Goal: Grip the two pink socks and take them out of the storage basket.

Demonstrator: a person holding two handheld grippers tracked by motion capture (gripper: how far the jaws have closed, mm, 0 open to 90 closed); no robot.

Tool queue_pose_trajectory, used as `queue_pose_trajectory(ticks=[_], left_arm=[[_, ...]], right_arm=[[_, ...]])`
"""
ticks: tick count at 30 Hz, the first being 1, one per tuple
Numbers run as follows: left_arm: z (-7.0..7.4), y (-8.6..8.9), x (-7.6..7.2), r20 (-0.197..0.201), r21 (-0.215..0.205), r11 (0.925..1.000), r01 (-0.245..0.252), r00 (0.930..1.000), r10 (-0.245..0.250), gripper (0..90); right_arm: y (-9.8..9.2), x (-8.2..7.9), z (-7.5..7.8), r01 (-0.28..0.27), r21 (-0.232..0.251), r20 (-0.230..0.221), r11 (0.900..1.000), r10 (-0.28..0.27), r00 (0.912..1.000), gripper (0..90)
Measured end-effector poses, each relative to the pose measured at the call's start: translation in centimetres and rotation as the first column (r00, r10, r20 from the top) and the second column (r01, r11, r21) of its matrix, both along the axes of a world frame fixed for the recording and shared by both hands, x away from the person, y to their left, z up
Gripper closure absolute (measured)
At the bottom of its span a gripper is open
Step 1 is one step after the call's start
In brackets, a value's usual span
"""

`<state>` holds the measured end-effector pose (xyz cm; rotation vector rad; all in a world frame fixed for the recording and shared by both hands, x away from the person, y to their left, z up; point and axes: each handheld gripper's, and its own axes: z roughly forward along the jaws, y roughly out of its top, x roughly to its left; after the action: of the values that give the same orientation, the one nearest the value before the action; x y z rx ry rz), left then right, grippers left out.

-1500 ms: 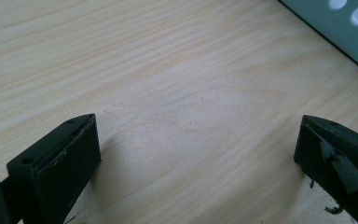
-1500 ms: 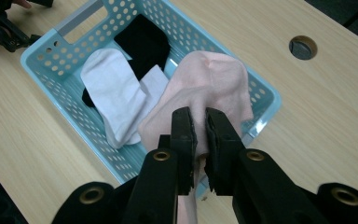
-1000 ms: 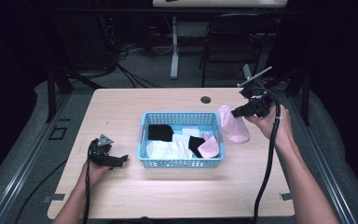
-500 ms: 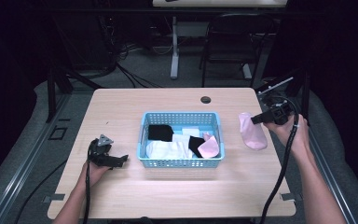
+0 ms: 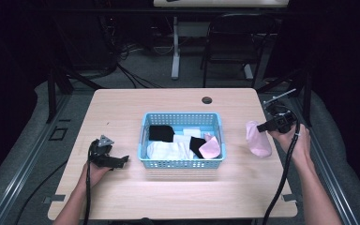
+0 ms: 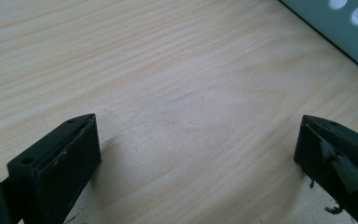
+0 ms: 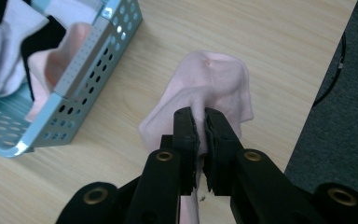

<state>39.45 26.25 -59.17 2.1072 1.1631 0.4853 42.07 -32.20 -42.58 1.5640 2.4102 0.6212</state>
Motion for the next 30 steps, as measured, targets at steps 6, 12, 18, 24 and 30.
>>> queue_pose_trajectory(ticks=[6,12,18,24,30], left_arm=[[0.0,0.0,0.0,0.0,0.001,1.0,0.0,1.0,0.0,0.2],[0.0,0.0,0.0,0.0,0.0,1.0,0.0,1.0,0.0,0.2],[0.0,0.0,0.0,0.0,0.0,1.0,0.0,1.0,0.0,0.2],[0.0,0.0,0.0,0.002,-0.002,1.0,-0.002,1.0,0.002,0.2],[0.0,0.0,0.0,0.002,-0.003,1.0,-0.001,1.0,0.001,0.1]], right_arm=[[1.0,0.8,-2.7,-0.012,-0.018,-0.065,1.0,0.01,0.9978,84.0],[1.5,1.6,-5.2,-0.009,-0.018,-0.12,1.0,0.007,0.9928,83.5],[1.5,1.9,-6.8,0.0,-0.047,-0.152,0.999,-0.008,0.9883,81.7],[1.0,1.8,-7.7,0.017,0.008,-0.13,1.0,-0.016,0.9914,46.7],[0.0,1.1,-6.1,0.002,0.049,-0.09,0.999,0.003,0.9959,17.5]])
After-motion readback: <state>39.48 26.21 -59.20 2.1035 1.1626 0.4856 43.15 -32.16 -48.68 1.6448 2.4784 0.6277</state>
